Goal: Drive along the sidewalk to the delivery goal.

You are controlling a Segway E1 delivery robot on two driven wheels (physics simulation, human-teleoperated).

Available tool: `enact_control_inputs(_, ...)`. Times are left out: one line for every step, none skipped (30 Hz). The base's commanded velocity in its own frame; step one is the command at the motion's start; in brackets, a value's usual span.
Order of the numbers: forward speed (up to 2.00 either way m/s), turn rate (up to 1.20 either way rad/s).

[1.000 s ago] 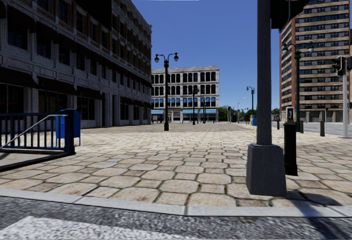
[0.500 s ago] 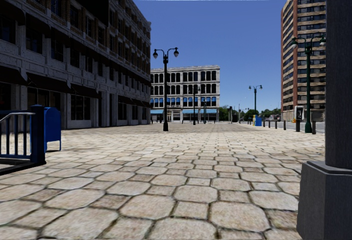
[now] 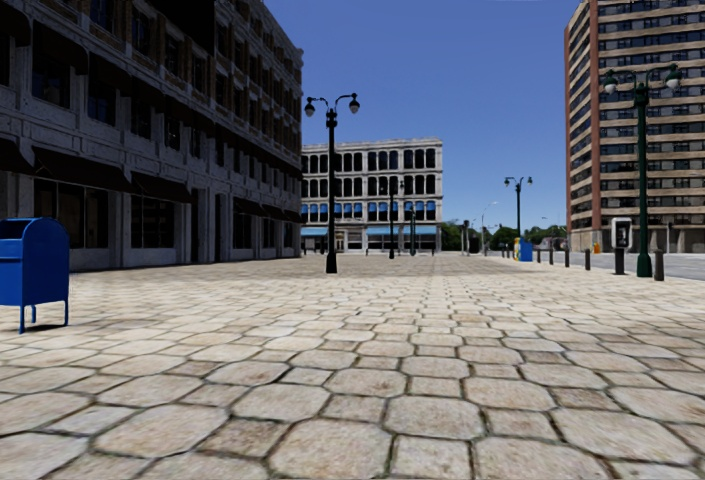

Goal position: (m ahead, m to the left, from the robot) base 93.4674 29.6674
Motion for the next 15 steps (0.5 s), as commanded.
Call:
enact_control_inputs(2.00,0.00)
enact_control_inputs(2.00,0.00)
enact_control_inputs(2.00,0.00)
enact_control_inputs(2.00,0.00)
enact_control_inputs(2.00,0.00)
enact_control_inputs(2.00,0.00)
enact_control_inputs(2.00,0.00)
enact_control_inputs(2.00,0.00)
enact_control_inputs(2.00,0.00)
enact_control_inputs(2.00,0.00)
enact_control_inputs(2.00,0.00)
enact_control_inputs(2.00,0.00)
enact_control_inputs(2.00,0.00)
enact_control_inputs(2.00,0.00)
enact_control_inputs(2.00,0.00)
